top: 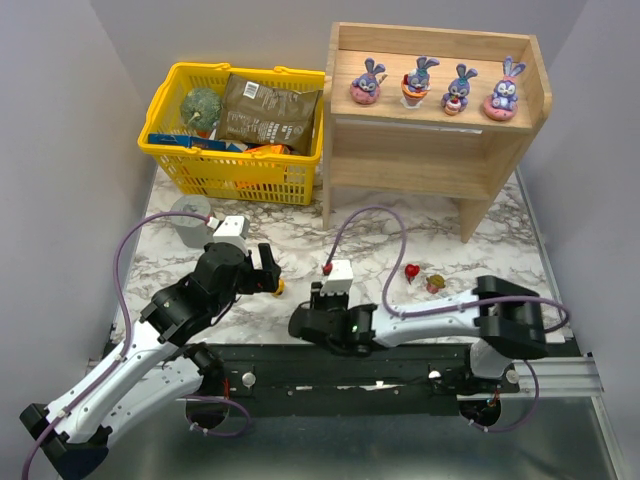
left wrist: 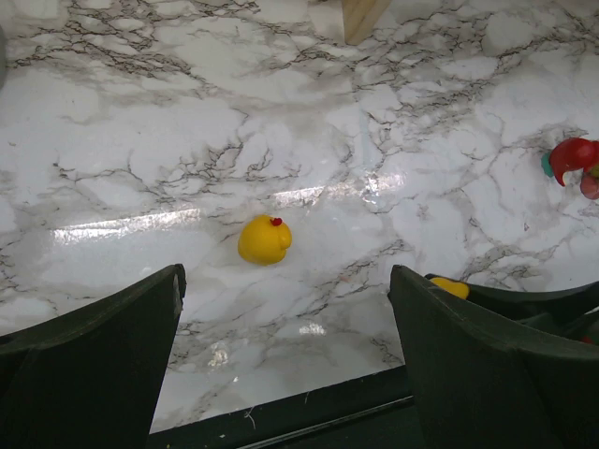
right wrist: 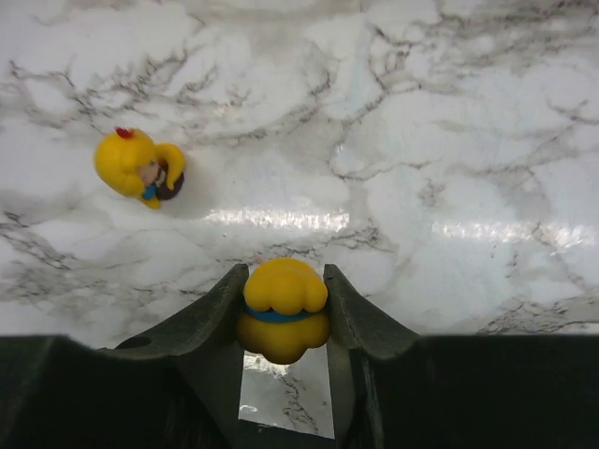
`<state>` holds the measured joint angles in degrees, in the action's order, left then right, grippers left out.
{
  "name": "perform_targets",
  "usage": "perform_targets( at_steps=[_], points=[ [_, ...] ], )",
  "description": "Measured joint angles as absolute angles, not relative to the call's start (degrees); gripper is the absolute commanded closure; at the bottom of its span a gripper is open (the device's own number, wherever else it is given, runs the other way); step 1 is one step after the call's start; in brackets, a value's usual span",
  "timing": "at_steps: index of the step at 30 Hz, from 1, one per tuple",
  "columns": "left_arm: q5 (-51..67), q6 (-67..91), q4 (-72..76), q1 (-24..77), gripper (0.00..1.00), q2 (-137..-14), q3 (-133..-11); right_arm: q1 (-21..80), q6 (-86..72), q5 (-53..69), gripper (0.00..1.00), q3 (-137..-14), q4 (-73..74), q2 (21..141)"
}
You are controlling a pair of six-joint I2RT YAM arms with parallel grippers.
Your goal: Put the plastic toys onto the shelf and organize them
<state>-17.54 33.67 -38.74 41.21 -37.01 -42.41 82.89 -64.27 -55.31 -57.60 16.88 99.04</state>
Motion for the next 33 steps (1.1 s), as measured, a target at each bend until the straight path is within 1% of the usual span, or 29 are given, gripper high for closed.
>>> perform_targets(
  at_steps=[3,6,10,15,19,26,33],
  points=[
    [-17.5,33.7,-38.7,41.2,0.01,-36.8,-42.4,79.7,-60.0,-53.9,0.99,-57.5,16.9,91.9],
    [-17.5,33.7,-38.7,41.2,0.01,-36.6,-42.4,74.3,-53.7,-52.6,0.99,-57.7,16.8,84.4],
    [-17.5,33.7,-38.7,41.2,0.01,-36.6,-42.4,67.5,-45.4,-51.4,0.99,-60.8,16.8,80.7],
    [-17.3,33.7,-38.7,41.2,0.01,-36.7,-42.4,61.3,-35.2,-50.0,0.99,-67.6,17.1,81.1],
    [-17.2,33.7,-38.7,41.2,0.01,-36.7,-42.4,57.6,-26.5,-47.9,0.99,-74.1,14.2,83.4],
    [-17.1,33.7,-38.7,41.2,0.01,-37.0,-42.4,53.7,-17.9,-44.9,0.99,-78.8,9.5,90.0],
    [-16.9,33.7,-38.7,41.2,0.01,-37.5,-42.4,52.0,-14.3,-44.2,1.00,-78.9,6.5,93.4]
  ],
)
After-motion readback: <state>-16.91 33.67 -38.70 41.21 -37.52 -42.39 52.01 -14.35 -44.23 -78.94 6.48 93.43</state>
